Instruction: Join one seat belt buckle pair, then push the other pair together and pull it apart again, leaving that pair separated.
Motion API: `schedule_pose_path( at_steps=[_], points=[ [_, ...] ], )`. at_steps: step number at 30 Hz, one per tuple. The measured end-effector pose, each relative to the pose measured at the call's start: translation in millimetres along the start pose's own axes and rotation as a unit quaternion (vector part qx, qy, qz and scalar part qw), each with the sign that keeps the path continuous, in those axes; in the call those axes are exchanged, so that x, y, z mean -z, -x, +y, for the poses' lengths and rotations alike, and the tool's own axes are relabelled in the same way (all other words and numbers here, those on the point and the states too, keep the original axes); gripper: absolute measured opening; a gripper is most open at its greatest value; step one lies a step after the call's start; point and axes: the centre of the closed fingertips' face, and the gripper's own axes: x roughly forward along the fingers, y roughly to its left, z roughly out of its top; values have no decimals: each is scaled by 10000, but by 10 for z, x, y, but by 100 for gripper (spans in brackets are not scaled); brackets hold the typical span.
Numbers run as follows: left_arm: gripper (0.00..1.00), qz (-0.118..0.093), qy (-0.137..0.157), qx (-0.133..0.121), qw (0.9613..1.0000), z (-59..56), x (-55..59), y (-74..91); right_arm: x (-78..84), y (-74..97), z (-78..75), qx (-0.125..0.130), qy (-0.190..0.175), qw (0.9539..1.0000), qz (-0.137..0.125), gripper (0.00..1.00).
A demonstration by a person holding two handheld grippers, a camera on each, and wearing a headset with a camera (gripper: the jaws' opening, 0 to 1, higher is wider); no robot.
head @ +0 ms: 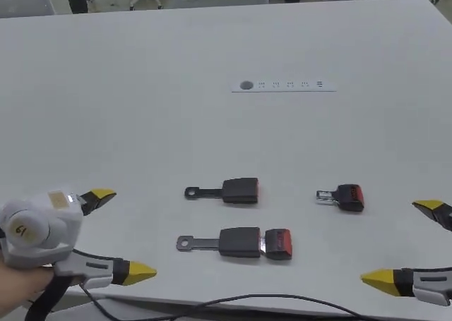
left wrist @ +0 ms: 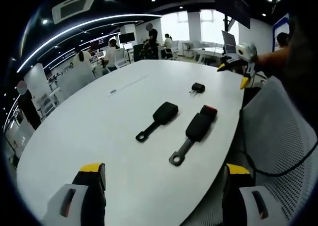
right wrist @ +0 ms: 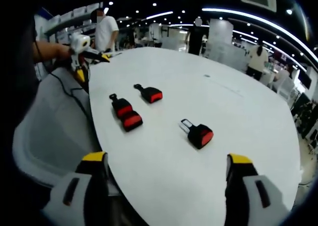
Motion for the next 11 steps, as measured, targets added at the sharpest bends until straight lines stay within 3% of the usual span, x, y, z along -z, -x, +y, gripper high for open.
schedule_pose_path(
  at_steps=[11],
  points=[
    [100,-36,92,-161,9998,-7,64,3,-13,-15,84,-46,-103,9999,-29,100]
  ],
)
